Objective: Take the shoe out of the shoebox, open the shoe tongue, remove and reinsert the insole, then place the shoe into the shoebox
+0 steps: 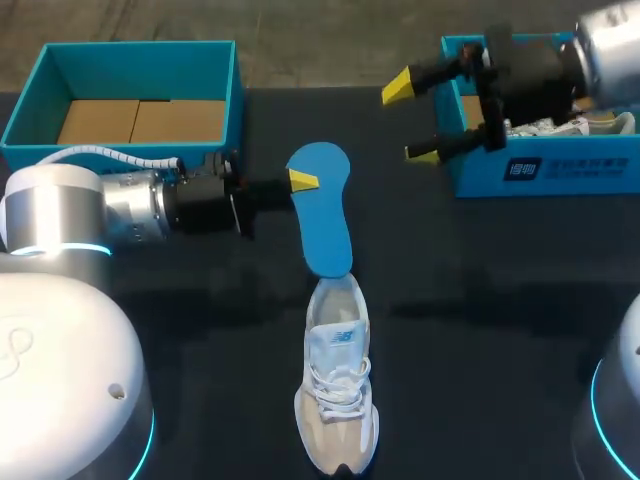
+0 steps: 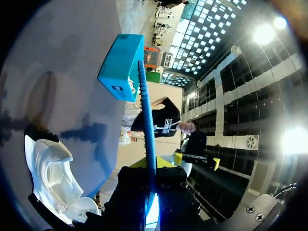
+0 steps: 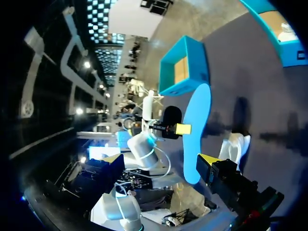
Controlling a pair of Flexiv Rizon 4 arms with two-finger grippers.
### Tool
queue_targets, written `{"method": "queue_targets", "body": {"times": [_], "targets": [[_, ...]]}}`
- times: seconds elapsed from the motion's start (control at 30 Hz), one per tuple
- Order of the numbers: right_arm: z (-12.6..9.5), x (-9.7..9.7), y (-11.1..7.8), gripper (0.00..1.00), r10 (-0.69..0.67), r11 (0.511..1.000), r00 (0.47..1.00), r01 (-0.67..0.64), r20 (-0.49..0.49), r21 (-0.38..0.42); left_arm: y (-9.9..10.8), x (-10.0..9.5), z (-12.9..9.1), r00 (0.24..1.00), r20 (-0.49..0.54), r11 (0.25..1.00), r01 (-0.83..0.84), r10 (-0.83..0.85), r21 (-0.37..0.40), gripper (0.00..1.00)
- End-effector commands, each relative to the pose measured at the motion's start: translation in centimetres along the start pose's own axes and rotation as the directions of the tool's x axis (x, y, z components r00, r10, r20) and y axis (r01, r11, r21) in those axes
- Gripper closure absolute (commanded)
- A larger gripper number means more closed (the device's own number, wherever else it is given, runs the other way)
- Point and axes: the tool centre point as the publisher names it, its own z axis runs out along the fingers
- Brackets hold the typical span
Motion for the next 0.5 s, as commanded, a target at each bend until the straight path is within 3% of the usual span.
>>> {"method": "queue_targets", "body": {"times": [0.03, 0.5], "targets": [[-0.7, 1.8, -0.1, 0.00, 0.051, 0.998, 0.936, -0.061, 0.349, 0.017, 0.1, 0.1, -0.1, 1.000, 0.003, 1.000, 0.000, 0.000, 0.000, 1.00], [1.7, 5.3, 0.0, 0.00, 0.083, 0.996, 0.739, -0.091, 0.668, -0.023, 0.1, 0.1, -0.1, 1.000, 0.003, 1.000, 0.000, 0.000, 0.000, 1.00]]}}
